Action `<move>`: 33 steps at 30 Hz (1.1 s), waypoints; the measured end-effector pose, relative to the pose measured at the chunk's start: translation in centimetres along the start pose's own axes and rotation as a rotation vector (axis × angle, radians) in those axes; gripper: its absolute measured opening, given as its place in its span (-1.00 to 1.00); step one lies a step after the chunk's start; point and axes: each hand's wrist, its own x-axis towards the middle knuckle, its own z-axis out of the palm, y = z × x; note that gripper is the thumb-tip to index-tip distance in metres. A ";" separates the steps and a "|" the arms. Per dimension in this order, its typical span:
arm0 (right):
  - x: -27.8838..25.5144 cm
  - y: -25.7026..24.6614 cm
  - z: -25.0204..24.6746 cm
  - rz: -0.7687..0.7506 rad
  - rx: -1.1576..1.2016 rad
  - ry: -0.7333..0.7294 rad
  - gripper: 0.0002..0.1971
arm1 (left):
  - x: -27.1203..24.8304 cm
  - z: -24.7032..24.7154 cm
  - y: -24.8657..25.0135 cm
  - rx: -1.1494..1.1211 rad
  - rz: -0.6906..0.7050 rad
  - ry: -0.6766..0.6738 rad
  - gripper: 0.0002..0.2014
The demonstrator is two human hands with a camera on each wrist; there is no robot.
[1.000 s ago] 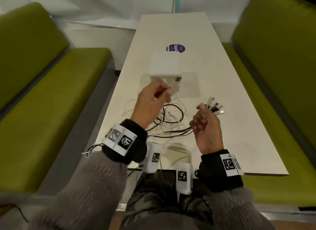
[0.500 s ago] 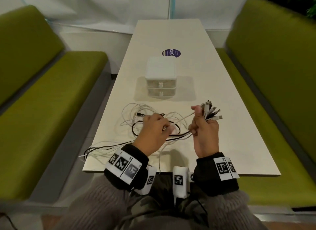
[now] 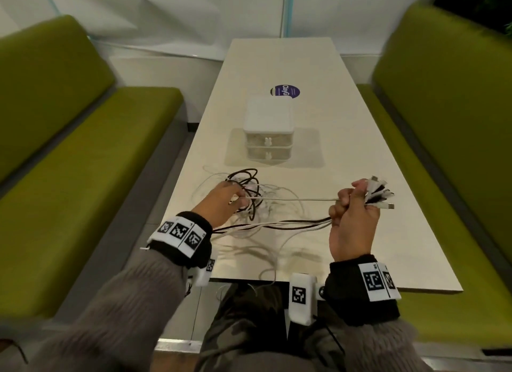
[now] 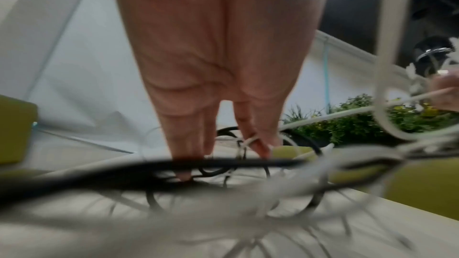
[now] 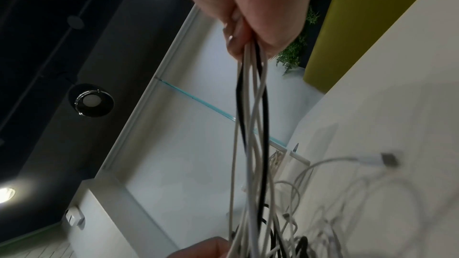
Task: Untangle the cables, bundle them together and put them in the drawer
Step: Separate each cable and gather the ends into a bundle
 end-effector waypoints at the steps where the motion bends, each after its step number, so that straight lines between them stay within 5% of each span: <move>1: 0.1 -0.1 -0.1 -0.007 0.003 0.016 -0.79 | 0.4 -0.5 0.1 0.003 0.029 -0.012 -0.81; 5: 0.4 -0.1 0.1 -0.069 -0.072 0.016 -0.93 | 2.0 -2.8 2.2 -0.143 0.059 0.029 -0.87; 7: 0.6 0.2 0.3 -0.075 -0.123 -0.018 -0.77 | 2.8 -3.7 3.5 -0.285 0.084 0.014 -0.84; 9: 0.7 0.5 0.5 -0.091 -0.172 -0.076 -0.72 | 3.6 -4.5 4.8 -0.209 0.188 0.071 -0.87; 12: 0.6 0.8 0.6 -0.135 -0.239 -0.132 -0.88 | 4.5 -5.7 7.2 -0.113 0.333 0.164 -0.85; 15: 0.7 0.8 0.5 -0.130 -0.242 -0.115 -0.91 | 5.1 -6.6 8.8 -0.028 0.426 0.096 -0.86; 18: 0.9 0.9 0.3 -0.120 -0.242 -0.101 -0.91 | 5.4 -6.5 8.9 0.121 0.360 -0.029 -0.88; 23: 0.7 1.6 0.7 -0.036 -0.276 -0.140 -0.99 | 5.1 -3.9 8.2 0.256 0.358 0.038 -0.80; 27: 0.6 2.6 1.7 0.062 -0.455 -0.157 -0.63 | 4.5 -1.5 8.5 0.308 0.444 0.012 -0.81; 30: 0.5 3.0 2.3 0.068 -0.580 -0.215 -0.54 | 4.1 -0.6 9.1 0.343 0.453 -0.035 -0.81; 33: 0.6 2.9 2.3 0.030 -0.647 -0.266 -0.72 | 4.2 -0.3 8.6 0.284 0.433 -0.021 -0.83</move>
